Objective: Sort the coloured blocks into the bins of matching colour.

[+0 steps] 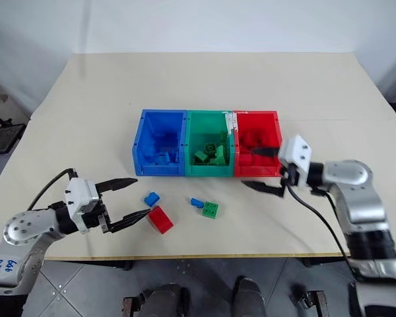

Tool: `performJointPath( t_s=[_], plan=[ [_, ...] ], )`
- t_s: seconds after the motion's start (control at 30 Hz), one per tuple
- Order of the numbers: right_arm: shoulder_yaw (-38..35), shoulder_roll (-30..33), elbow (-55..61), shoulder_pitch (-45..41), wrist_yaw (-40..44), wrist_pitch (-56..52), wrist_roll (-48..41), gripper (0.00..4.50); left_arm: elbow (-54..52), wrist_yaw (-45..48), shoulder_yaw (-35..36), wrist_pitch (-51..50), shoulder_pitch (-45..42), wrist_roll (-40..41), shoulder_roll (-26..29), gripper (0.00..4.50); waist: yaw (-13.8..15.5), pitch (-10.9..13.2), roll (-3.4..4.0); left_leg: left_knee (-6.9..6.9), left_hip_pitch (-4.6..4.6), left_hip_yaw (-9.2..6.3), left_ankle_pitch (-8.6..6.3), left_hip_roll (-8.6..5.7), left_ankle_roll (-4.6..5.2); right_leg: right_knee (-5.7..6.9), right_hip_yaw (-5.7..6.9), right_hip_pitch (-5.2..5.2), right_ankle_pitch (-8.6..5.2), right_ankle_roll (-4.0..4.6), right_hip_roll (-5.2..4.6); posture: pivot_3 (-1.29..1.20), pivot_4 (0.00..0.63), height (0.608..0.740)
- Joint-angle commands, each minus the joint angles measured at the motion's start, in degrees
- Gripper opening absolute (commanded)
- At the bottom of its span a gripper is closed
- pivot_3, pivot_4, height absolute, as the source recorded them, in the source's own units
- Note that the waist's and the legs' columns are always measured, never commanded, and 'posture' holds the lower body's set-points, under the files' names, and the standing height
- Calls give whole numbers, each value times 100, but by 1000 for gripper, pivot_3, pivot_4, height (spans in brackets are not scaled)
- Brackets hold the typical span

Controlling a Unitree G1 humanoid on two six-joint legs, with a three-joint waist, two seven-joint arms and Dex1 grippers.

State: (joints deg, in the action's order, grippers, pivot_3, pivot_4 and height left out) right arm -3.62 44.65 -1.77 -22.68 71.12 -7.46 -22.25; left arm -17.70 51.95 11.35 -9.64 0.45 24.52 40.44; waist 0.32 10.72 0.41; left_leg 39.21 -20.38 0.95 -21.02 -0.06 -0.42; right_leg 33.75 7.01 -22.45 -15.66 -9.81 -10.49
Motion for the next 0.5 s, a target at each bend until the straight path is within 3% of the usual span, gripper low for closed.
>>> performJointPath(
  t_s=[0.03,0.13,0.23,0.4,0.5],
  plan=[
    [-332,433,461,552,393,203,-123,4457,147,436,189,216,37,58,281,4500,-6,0,0,0,2,1,0,2,0,1,0,0,0,0,1,0,150,740],
    [-479,843,360,1214,796,539,-23,4457,303,997,208,429,169,72,600,4500,-22,0,0,0,5,7,0,2,0,0,-5,0,-1,1,2,0,150,740],
    [-310,867,738,1354,692,111,-179,4457,637,1219,255,688,122,65,657,4500,-51,0,0,0,8,19,-1,2,2,-6,-13,1,-1,1,1,0,150,740],
    [416,484,1874,916,-93,-1457,-399,4457,665,1113,196,793,71,13,520,4500,-48,0,0,1,16,24,-1,10,1,1,-18,0,0,5,3,0,150,740],
    [981,184,2074,471,-541,-2004,-80,4457,528,1006,180,783,178,-7,451,4500,-29,0,-1,1,13,18,-2,8,0,2,-17,-1,0,5,3,0,150,740]
  ],
)
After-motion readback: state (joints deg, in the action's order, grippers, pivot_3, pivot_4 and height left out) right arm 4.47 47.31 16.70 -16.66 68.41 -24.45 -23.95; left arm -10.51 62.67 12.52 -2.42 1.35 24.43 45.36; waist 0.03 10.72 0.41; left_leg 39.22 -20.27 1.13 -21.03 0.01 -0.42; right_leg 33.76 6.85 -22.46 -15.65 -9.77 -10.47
